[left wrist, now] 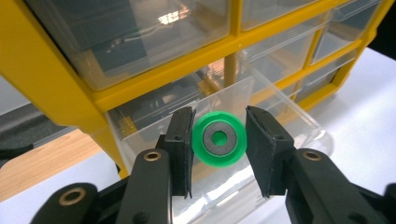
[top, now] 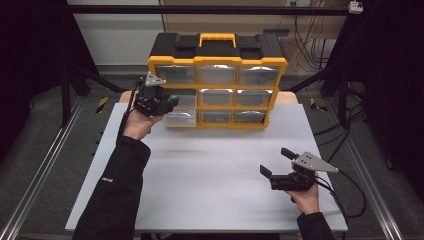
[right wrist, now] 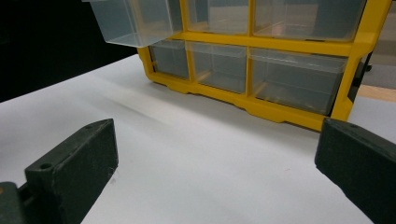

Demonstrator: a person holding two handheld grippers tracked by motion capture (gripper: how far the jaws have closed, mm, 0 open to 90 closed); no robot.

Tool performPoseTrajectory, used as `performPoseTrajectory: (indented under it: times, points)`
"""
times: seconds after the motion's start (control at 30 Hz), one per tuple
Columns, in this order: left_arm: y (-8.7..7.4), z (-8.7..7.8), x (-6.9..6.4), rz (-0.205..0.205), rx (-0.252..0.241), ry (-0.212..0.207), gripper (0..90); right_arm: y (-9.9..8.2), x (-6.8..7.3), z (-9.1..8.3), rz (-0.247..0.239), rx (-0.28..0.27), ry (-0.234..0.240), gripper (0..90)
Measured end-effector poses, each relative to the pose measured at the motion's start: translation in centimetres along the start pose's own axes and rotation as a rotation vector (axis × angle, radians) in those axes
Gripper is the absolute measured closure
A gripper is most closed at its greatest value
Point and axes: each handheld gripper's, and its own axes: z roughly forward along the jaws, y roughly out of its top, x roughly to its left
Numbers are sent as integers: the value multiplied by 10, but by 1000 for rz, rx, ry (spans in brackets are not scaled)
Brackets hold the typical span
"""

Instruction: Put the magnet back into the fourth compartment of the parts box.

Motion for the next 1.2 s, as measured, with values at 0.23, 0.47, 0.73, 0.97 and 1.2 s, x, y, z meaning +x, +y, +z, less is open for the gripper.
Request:
performPoseTrajectory:
  times: [0.23,0.47,0.73,0.97,1.2]
  points:
    - [-3,8,2,-14,12,9,619,0,0,0,6,4,0,0]
    - [-6,13,6,-2,46,16,619,0,0,0,4,4,-1,0]
    - [-7,19,6,1,84,25,619,0,0,0,3,3,0,0]
    - [-8,25,5,-3,112,39,618,0,0,0,3,3,0,0]
    - [-7,27,4,-9,127,41,615,0,0,0,3,2,3,0]
